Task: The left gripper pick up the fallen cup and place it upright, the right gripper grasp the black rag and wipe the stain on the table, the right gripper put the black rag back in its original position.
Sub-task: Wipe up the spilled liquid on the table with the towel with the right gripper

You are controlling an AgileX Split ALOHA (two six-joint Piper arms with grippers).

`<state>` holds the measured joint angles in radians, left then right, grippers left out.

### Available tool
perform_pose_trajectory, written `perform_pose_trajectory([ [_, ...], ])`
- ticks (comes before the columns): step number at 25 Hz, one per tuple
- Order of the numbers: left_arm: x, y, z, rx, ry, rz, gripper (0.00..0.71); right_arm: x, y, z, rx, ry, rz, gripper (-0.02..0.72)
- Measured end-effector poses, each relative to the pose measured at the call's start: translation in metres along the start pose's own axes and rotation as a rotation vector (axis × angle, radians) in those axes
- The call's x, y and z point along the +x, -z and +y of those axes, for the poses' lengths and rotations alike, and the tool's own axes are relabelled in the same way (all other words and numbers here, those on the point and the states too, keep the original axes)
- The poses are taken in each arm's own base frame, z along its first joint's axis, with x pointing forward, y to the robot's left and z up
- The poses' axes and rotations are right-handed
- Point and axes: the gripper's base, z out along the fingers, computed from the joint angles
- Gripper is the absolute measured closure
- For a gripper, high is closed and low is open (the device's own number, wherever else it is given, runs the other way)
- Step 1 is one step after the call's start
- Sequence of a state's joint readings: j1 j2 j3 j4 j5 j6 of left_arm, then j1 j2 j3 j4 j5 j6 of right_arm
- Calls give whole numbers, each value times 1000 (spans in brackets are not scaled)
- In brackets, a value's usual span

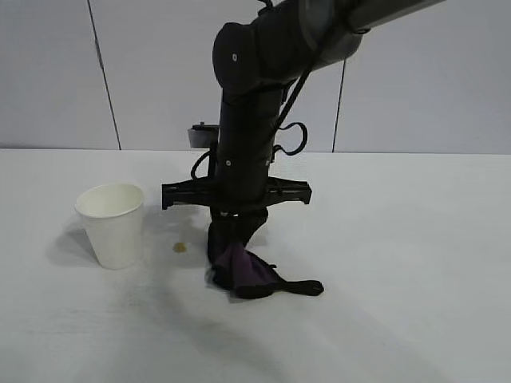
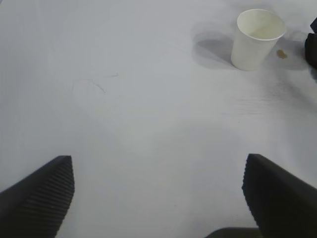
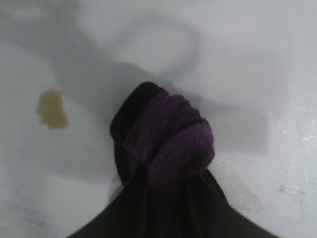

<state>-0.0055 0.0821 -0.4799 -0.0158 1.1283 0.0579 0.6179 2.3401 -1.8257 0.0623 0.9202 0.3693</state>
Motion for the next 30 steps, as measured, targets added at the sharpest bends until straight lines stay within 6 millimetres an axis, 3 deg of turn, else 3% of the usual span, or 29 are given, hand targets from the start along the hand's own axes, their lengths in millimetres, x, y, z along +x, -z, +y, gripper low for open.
perform_pose_trajectory([
  [15, 0, 0, 0, 0, 0, 0, 47, -4, -6, 35, -143, -8, -163, 621],
  [30, 0, 0, 0, 0, 0, 0, 47, -3, -7, 30, -68, 19, -158, 621],
])
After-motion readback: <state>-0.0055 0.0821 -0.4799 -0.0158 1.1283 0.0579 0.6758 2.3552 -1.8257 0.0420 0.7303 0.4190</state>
